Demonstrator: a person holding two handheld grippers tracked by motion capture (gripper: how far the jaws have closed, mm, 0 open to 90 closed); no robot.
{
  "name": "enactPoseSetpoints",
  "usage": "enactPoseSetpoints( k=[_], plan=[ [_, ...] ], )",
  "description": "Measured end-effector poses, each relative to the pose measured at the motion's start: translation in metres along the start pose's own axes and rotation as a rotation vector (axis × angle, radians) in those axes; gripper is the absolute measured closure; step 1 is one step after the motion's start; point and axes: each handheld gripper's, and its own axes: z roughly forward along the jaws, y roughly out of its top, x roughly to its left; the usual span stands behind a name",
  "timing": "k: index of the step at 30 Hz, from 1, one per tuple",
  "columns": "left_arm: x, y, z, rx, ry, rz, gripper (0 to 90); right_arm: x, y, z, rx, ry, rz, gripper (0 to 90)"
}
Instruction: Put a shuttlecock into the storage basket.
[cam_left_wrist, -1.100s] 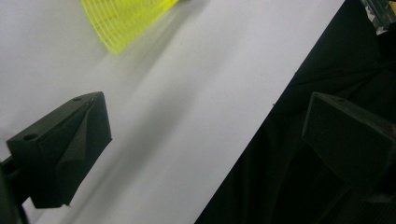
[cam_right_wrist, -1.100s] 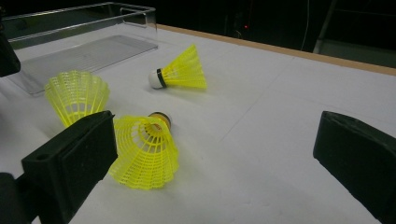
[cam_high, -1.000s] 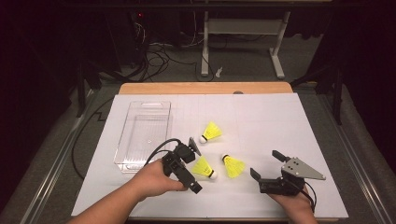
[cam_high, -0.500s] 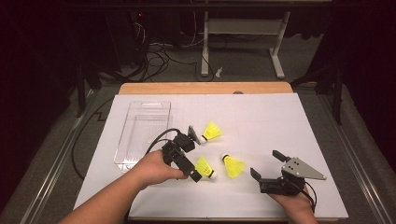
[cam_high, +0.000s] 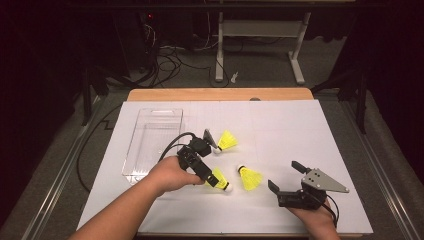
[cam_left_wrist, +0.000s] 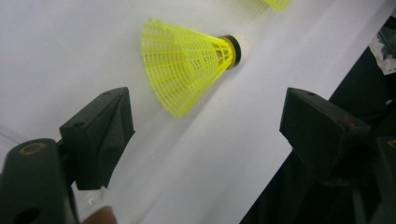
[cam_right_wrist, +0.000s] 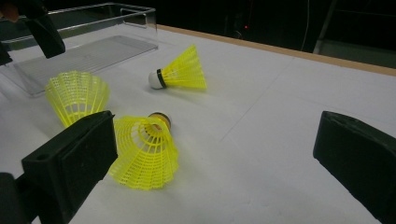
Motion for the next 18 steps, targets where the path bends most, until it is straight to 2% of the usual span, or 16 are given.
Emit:
enactPoseSetpoints(
  k=[3, 7, 11, 13, 18],
  plan=[
    [0.0, 0.001, 0.001, -0.002, -0.001, 0.005, 24.8, 0.0, 0.0, 0.0, 0.0, 0.001, 0.001, 0.4],
    [-0.001, 0.002, 0.006, -0.004, 0.018, 0.002, 27.8, 0.0, 0.0, 0.0, 0.0, 0.002, -0.001, 0.4],
    [0.0, 0.004, 0.009, -0.016, 0.009, 0.003, 31.2, 0.001, 0.0, 0.0, 0.0, 0.003, -0.002, 0.4],
    [0.001, 0.005, 0.013, -0.011, 0.021, 0.009, 33.3, 0.0, 0.0, 0.0, 0.0, 0.003, -0.002, 0.4],
    [0.0, 0.007, 0.016, -0.001, 0.009, 0.021, 36.6, 0.0, 0.0, 0.0, -0.001, 0.002, -0.002, 0.4]
  ],
)
